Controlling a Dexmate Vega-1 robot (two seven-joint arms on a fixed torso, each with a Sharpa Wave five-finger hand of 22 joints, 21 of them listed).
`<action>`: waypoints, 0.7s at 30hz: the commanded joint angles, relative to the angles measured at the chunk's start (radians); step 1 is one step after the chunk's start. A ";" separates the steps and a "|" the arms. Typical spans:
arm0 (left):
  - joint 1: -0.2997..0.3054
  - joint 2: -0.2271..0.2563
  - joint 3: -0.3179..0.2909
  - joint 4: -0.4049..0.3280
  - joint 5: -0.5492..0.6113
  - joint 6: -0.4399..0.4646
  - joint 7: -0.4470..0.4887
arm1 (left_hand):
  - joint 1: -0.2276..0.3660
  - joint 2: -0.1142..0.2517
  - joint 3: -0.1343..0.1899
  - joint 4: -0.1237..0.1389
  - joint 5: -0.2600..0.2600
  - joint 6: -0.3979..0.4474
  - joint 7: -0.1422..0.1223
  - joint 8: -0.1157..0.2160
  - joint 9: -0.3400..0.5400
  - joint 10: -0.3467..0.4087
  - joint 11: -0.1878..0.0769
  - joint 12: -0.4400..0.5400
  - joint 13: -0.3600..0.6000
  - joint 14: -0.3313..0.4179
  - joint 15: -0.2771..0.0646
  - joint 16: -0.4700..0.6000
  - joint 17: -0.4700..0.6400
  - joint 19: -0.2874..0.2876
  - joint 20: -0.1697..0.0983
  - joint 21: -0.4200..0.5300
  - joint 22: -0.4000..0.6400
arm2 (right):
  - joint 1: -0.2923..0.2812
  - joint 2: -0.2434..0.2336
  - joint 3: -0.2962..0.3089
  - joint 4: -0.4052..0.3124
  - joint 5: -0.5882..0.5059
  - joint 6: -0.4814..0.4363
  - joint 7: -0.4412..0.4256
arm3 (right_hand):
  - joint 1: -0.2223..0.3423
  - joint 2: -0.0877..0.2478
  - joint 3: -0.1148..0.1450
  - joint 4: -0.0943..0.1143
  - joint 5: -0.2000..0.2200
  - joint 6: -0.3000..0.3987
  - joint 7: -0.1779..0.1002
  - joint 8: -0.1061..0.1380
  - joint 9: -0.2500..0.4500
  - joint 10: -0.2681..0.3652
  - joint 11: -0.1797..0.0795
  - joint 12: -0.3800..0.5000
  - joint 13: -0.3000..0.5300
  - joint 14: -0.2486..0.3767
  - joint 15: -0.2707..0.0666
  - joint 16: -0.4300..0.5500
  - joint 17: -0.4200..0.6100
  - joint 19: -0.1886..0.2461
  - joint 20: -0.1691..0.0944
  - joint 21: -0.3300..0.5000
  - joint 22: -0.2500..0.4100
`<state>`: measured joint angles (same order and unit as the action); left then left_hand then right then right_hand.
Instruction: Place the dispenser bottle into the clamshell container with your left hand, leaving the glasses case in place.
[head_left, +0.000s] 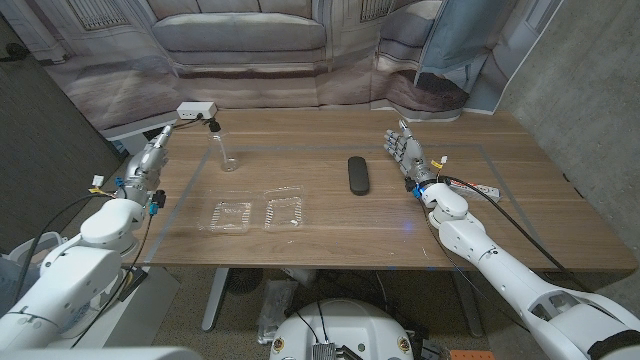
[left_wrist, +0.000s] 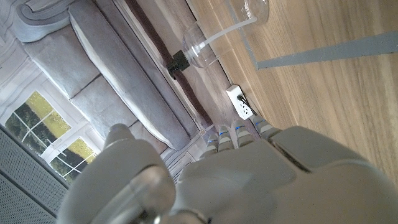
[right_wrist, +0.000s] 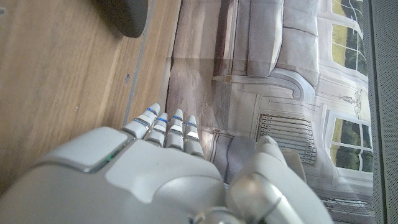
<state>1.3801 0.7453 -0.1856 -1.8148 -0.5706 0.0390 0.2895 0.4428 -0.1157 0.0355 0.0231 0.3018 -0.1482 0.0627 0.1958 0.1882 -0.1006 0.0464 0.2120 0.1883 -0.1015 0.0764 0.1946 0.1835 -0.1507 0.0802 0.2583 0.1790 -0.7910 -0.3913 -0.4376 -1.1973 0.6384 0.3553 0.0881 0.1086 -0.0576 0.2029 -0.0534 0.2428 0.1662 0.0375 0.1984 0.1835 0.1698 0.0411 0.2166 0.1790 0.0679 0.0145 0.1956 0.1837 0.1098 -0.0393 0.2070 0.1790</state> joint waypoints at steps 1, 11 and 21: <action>-0.062 0.043 0.047 0.014 0.003 0.054 0.010 | 0.023 -0.003 -0.004 -0.007 0.006 -0.021 0.005 -0.006 0.003 -0.005 0.007 0.003 0.005 -0.002 0.007 0.007 0.003 0.000 0.011 -0.004 0.004 | -0.001 -0.001 -0.001 -0.005 -0.003 0.006 0.003 | 0.002 0.011 -0.006 -0.001 -0.003 0.006 -0.002 0.000 0.004 0.010 -0.001 0.000 0.004 0.010 -0.001 -0.005 0.002 0.008 -0.016 -0.003 0.005; -0.111 0.071 0.088 0.019 0.008 0.084 0.018 | 0.041 -0.004 -0.004 -0.017 0.011 -0.024 0.006 -0.004 0.004 -0.011 0.002 0.000 0.006 -0.011 0.008 0.002 0.004 -0.004 0.018 -0.009 0.004 | 0.000 0.000 0.004 0.004 0.002 0.012 0.005 | 0.003 0.012 -0.007 -0.002 -0.003 0.007 -0.002 -0.001 0.004 0.010 -0.001 -0.001 0.004 0.010 0.000 -0.005 0.002 0.008 -0.015 -0.004 0.005; -0.141 0.090 0.120 0.022 0.013 0.116 0.040 | 0.071 0.003 0.002 -0.031 0.018 -0.042 0.004 -0.006 0.004 -0.016 0.001 -0.002 0.007 -0.014 0.006 0.000 0.004 -0.009 0.023 -0.015 0.005 | 0.007 0.001 0.003 0.011 0.001 0.008 0.007 | 0.003 0.013 -0.008 -0.002 -0.004 0.007 -0.003 -0.001 0.004 0.010 -0.001 -0.001 0.004 0.011 0.000 -0.005 0.002 0.008 -0.014 -0.004 0.005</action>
<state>1.2751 0.8126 -0.0995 -1.7961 -0.5634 0.1201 0.3099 0.4968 -0.1141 0.0346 0.0013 0.3145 -0.1683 0.0642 0.1923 0.1881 -0.1082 0.0464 0.2120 0.1935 -0.1054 0.0801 0.1946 0.1835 -0.1562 0.0968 0.2468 0.1790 -0.7916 -0.3913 -0.4346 -1.1969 0.6385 0.3631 0.0900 0.1086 -0.0576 0.1987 -0.0577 0.2428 0.1662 0.0376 0.1984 0.1835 0.1697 0.0411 0.2166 0.1790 0.0679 0.0145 0.1956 0.1837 0.1098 -0.0392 0.2031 0.1790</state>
